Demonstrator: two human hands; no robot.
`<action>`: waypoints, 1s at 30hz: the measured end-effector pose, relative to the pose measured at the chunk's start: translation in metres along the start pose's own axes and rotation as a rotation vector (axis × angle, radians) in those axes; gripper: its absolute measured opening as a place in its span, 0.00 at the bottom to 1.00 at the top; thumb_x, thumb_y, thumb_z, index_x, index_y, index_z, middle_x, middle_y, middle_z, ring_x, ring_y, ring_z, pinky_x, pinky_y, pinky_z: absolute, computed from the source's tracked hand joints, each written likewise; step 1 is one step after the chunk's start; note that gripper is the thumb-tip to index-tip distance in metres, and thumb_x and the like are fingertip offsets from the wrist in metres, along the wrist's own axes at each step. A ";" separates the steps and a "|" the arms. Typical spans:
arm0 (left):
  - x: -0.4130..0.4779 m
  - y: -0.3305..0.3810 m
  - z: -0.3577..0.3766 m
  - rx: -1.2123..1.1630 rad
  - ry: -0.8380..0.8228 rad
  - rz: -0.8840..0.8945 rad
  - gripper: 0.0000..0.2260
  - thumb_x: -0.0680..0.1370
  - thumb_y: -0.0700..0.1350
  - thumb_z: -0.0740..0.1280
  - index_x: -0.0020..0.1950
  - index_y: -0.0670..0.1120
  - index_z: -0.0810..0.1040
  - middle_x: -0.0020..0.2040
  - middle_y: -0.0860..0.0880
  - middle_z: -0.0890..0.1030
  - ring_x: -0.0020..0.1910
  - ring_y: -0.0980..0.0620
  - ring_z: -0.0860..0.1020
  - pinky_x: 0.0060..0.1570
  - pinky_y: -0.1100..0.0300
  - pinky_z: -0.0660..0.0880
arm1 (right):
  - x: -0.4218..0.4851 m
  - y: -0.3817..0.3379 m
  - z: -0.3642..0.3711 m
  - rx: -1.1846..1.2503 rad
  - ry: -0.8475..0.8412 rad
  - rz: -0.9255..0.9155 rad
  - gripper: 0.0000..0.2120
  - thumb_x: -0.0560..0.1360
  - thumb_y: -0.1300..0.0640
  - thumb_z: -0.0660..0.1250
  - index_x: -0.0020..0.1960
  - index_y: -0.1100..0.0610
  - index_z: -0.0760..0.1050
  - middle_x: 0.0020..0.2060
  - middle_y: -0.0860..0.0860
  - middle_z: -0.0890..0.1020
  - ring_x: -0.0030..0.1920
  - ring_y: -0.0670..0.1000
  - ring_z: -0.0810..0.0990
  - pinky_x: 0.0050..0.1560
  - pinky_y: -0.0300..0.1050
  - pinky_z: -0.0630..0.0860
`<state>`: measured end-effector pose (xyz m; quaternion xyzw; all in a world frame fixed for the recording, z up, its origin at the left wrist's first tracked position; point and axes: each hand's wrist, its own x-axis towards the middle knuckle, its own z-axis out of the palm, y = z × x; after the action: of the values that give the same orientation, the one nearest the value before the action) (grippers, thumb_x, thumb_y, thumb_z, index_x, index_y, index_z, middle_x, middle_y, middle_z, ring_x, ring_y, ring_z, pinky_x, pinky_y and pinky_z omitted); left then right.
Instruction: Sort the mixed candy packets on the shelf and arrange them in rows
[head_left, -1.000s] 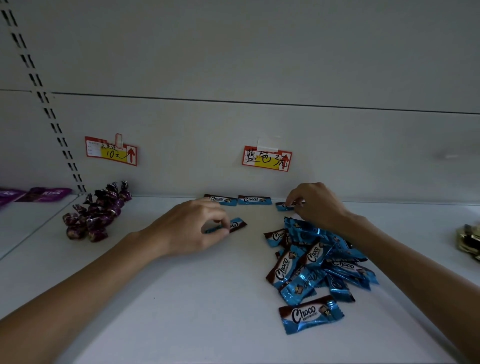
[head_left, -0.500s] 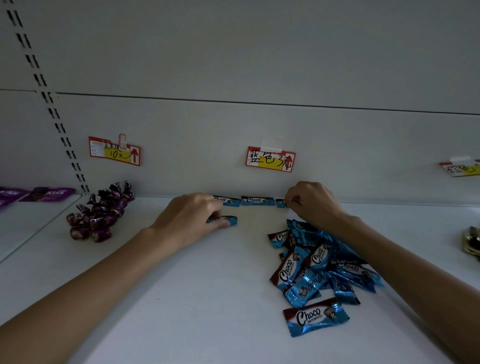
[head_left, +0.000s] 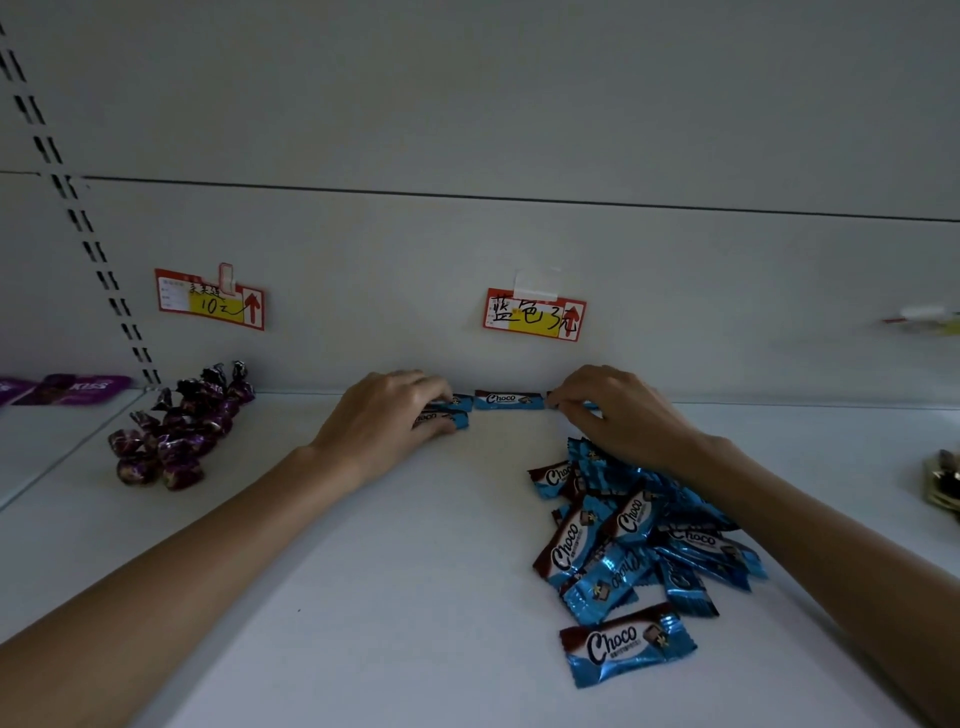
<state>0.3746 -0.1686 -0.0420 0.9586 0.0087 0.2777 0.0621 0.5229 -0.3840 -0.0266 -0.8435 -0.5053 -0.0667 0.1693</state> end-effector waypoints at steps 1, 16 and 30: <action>0.000 0.000 0.001 -0.023 0.007 -0.003 0.09 0.73 0.50 0.71 0.49 0.47 0.80 0.46 0.49 0.81 0.46 0.47 0.78 0.40 0.58 0.69 | 0.000 0.000 0.001 -0.005 -0.014 -0.012 0.13 0.80 0.56 0.58 0.60 0.51 0.77 0.57 0.48 0.77 0.54 0.47 0.73 0.56 0.46 0.73; 0.001 -0.003 0.002 -0.018 -0.014 0.060 0.08 0.74 0.47 0.70 0.50 0.46 0.82 0.46 0.48 0.80 0.48 0.48 0.76 0.40 0.61 0.68 | 0.004 0.000 0.000 -0.011 -0.032 -0.018 0.14 0.80 0.55 0.58 0.63 0.51 0.75 0.58 0.49 0.76 0.57 0.47 0.71 0.55 0.40 0.69; 0.001 0.002 0.002 -0.034 -0.036 0.020 0.07 0.76 0.47 0.68 0.51 0.46 0.81 0.48 0.50 0.81 0.50 0.50 0.76 0.41 0.59 0.71 | 0.004 -0.001 -0.001 -0.030 -0.070 -0.018 0.14 0.80 0.57 0.57 0.63 0.50 0.75 0.59 0.48 0.75 0.59 0.47 0.70 0.59 0.42 0.68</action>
<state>0.3765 -0.1706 -0.0432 0.9623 -0.0068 0.2611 0.0757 0.5244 -0.3806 -0.0248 -0.8431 -0.5176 -0.0463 0.1382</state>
